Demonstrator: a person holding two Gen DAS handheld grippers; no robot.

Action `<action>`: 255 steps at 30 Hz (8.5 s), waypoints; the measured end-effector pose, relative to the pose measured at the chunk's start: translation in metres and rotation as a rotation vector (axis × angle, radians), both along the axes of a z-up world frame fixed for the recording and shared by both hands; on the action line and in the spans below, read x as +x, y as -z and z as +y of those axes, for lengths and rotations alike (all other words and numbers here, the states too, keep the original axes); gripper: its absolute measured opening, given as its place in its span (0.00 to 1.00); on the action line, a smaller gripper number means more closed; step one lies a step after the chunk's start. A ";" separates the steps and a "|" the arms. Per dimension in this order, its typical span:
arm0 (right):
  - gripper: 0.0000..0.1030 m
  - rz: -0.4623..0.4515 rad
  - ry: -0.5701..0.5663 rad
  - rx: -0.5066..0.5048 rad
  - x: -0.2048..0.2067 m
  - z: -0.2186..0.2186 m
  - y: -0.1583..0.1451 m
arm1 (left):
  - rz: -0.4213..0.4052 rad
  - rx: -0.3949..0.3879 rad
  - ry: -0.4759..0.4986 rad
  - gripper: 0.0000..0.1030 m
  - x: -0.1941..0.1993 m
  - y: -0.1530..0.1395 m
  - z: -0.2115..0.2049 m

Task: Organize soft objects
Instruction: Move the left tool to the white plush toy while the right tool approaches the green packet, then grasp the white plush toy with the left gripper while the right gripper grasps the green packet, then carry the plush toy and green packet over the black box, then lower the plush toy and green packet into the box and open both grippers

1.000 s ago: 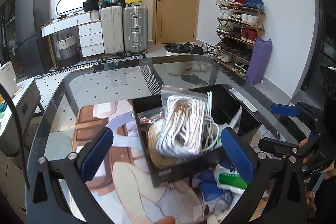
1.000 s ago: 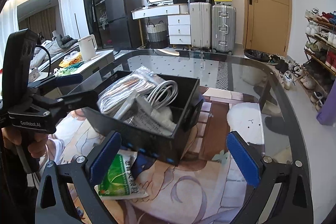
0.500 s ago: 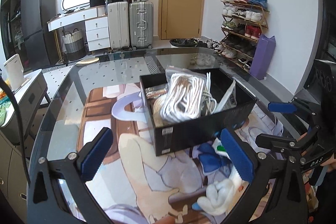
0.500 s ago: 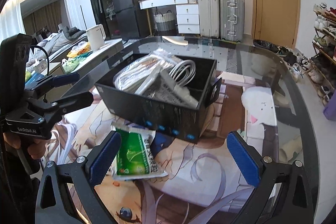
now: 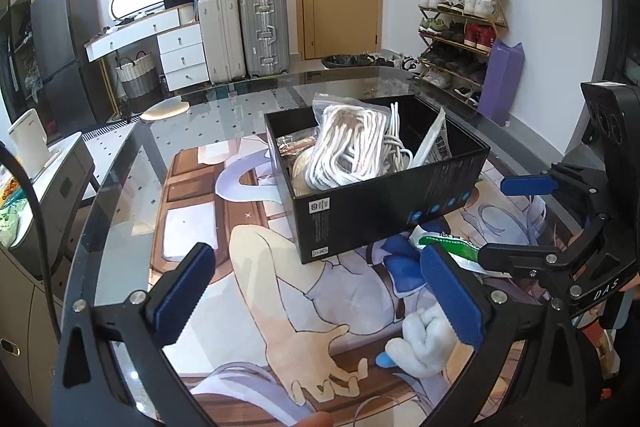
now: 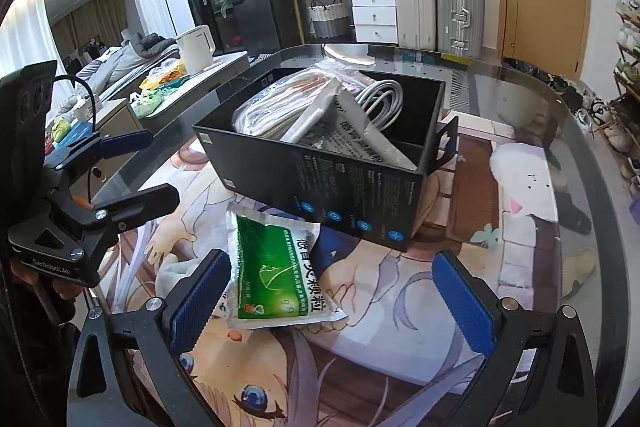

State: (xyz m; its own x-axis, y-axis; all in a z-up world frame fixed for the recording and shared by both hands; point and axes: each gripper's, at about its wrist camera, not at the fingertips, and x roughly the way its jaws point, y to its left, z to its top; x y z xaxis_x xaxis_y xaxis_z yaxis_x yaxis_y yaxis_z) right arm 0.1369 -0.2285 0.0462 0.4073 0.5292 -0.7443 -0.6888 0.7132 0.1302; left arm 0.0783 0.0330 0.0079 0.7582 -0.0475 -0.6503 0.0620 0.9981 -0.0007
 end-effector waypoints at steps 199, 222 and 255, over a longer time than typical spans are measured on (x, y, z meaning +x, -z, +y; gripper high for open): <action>0.39 -0.136 0.058 0.213 0.051 0.001 -0.078 | -0.162 -0.137 -0.049 0.36 0.044 -0.042 0.009; 0.39 -0.050 0.041 0.197 0.094 0.029 -0.035 | -0.079 -0.118 -0.009 0.36 0.079 -0.014 -0.012; 0.99 -0.219 0.062 0.174 0.059 0.001 -0.056 | -0.104 -0.057 0.028 0.79 0.061 -0.019 -0.006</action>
